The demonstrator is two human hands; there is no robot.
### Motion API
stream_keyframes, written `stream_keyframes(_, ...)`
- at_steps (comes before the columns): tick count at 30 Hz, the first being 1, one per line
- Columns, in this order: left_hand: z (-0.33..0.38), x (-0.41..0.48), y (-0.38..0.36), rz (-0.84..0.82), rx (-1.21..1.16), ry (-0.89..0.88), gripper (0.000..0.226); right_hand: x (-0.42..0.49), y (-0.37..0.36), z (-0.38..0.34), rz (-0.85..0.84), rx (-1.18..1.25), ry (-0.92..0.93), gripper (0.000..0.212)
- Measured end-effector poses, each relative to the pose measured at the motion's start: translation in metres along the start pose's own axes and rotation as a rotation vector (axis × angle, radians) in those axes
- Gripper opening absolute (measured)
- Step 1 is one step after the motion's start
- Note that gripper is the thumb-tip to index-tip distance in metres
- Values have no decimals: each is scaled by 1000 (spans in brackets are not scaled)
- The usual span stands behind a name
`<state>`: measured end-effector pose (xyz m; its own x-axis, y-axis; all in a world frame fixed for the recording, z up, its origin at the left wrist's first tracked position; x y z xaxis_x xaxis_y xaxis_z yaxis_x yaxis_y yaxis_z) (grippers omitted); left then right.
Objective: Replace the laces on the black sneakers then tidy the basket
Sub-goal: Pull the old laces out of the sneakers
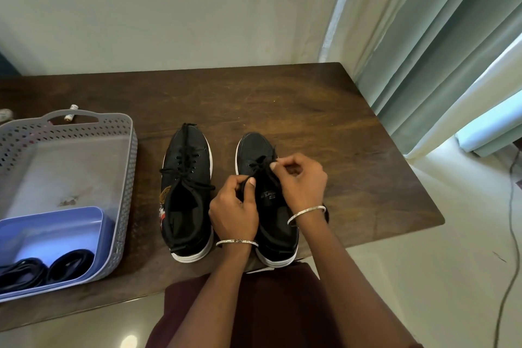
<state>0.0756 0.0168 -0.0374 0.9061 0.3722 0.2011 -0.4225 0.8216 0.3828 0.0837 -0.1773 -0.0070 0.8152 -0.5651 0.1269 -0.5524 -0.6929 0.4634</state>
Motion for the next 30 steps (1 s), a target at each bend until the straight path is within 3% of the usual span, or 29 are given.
stream_keyframes(3, 1, 0, 1, 2, -8, 2, 5, 2, 17, 38, 126, 194, -345, 6)
stream_keyframes(7, 1, 0, 1, 2, -16, -1, 6, -10, 7, 85, 115, 453, -763, 11)
stream_keyframes(9, 0, 0, 0, 3, -15, 5, 6, -6, 8, 86, 70, 295, -668, 11)
stream_keyframes(14, 0, 0, -1, -5, 8, -1, 6, -2, 1, 0, -70, -162, 128, 41)
stream_keyframes(16, 1, 1, -1, -5, 9, 0, 5, -10, -14, -24, -155, -345, 334, 49)
stream_keyframes(19, 1, 1, 0, -10, 3, 3, 5, -16, -34, -32, -289, -540, 410, 53)
stream_keyframes(24, -2, 1, -1, -12, 10, 9, 12, -13, -45, -30, -401, -498, 466, 22)
stream_keyframes(27, -1, 0, -2, -21, 17, 4, 8, -8, -37, -29, -324, -385, 458, 10)
stream_keyframes(30, -2, 1, -2, -20, 11, 13, 6, 2, -13, -28, -114, -137, 310, 1)
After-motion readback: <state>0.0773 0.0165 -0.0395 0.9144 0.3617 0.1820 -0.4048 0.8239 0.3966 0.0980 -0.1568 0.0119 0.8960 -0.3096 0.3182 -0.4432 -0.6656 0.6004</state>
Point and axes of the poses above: each hand's wrist, its own x-axis towards the middle knuckle, its own y-axis out of the back of the hand, z = x × y, the point moved 9 cm from there along x, towards the middle knuckle, and after that the axes turned 3 degrees about z, right-handed, at the moved point
